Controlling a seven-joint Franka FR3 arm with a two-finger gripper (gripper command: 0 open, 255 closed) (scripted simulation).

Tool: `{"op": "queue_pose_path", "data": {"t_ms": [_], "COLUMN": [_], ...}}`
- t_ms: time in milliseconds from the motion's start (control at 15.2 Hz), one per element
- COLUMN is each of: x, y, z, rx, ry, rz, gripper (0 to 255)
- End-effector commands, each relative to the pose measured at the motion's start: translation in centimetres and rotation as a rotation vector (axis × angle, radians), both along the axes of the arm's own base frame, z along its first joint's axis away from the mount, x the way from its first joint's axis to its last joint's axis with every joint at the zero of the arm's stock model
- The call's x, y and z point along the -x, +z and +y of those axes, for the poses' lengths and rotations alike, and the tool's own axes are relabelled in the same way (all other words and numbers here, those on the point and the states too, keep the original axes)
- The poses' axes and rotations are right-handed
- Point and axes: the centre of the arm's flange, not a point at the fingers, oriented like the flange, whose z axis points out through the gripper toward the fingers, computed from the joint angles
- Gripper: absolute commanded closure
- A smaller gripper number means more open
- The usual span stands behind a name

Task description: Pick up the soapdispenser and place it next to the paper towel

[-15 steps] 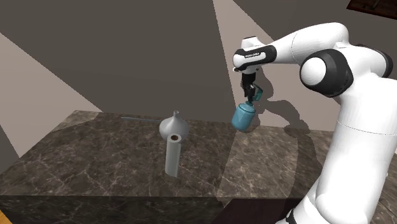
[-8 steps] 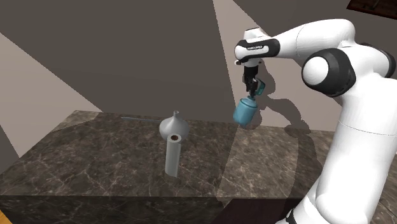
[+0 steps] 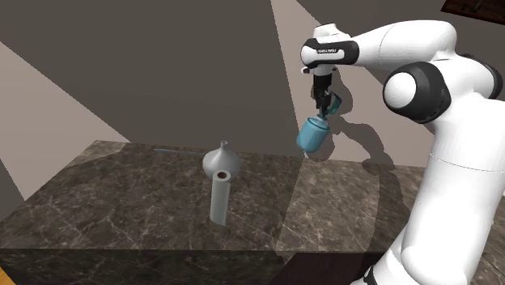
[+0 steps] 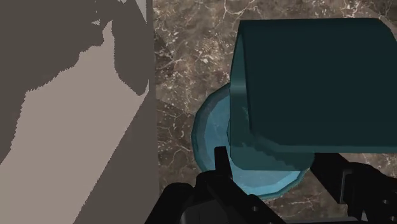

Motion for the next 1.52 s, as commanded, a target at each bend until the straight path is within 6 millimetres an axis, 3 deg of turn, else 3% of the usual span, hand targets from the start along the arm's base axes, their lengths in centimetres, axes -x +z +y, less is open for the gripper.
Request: {"op": "queue_pose_path", "data": {"t_ms": [0, 1452], "x": [0.0, 0.0], "y": [1.2, 12.8], "z": [0.1, 0.1], "rx": [0.0, 0.0], "ry": [0.0, 0.0], "rz": [0.0, 0.0], "gripper": [255, 255]}}
